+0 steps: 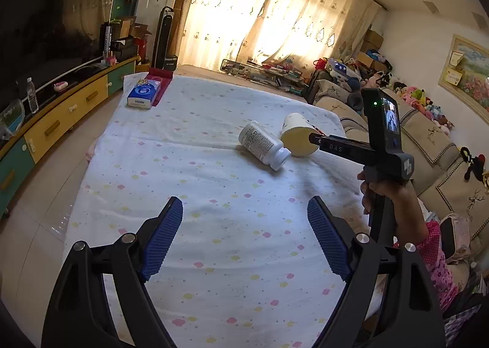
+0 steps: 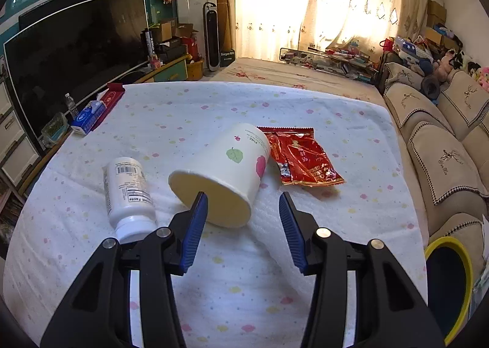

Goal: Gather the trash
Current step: 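Reach the right tool to the white dotted cup and grasp its rim, then carry the dotted cup over the bin and open the right tool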

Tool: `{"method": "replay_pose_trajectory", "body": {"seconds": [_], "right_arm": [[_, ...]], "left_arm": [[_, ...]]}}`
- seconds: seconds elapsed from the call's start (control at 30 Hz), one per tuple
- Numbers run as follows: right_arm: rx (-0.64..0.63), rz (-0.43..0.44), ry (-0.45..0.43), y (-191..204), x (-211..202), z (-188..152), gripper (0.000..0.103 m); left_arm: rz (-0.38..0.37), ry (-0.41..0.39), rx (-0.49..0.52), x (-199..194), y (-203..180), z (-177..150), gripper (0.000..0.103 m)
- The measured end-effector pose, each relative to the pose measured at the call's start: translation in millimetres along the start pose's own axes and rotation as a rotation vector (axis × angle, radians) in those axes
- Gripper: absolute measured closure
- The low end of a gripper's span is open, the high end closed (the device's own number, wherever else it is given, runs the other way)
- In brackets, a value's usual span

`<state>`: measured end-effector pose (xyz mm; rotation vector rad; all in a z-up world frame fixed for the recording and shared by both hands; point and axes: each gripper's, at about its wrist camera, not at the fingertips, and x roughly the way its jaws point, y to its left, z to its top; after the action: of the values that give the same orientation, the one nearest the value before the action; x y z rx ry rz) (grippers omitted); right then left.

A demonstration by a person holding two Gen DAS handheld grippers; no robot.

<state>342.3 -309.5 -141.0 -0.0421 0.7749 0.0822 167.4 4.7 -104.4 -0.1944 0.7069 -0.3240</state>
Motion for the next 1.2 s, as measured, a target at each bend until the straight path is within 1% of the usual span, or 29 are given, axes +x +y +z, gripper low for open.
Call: {"method": "replay_pose_trajectory", "body": {"seconds": [0.1,0.23,0.3,0.37,0.43,0.7,0.9,1.07,1.13,1.2], "right_arm": [[-0.01,-0.018,0.012,3.7,12.2,5.8,0.057],[-0.007,-0.025,0.004,5.2,17.3,9.8,0.062],[-0.012,-0.029,-0.001,6.7,18.2,10.8,0.072],[-0.018,-0.042,-0.012,7.0,17.5,11.9,0.09],[-0.017,-0.042,-0.017,6.4,15.3,12.2,0.1],[0.023,0.012,-0.067,-1.9,-17.4,10.6,0.1],[0.077,0.048,-0.101,-15.9,-51.4,-3.6,0.1],[0.157,0.061,-0.109,-45.8,-75.6,-25.5,0.1],[0.193,0.044,-0.113,-62.9,-84.5,-37.2,0.1],[0.23,0.007,-0.117,-81.5,-92.4,-49.8,0.1]], "left_arm": [[-0.002,0.005,-0.009,2.1,2.6,-1.2,0.02],[-0.005,0.017,-0.011,5.0,1.3,-3.1,0.02],[-0.007,0.024,-0.009,7.5,-0.5,-4.4,0.02],[-0.009,0.027,-0.006,7.0,-2.7,-5.6,0.02],[-0.012,0.03,-0.003,7.0,-5.3,-6.4,0.02],[-0.01,0.033,0.007,7.6,-9.9,-6.7,0.02],[-0.013,0.036,0.02,8.8,-15.3,-7.9,0.02],[-0.018,0.044,0.035,11.1,-22.6,-9.1,0.02],[-0.021,0.047,0.042,12.6,-25.9,-9.6,0.02],[-0.025,0.051,0.047,14.2,-29.7,-10.1,0.02]]}}
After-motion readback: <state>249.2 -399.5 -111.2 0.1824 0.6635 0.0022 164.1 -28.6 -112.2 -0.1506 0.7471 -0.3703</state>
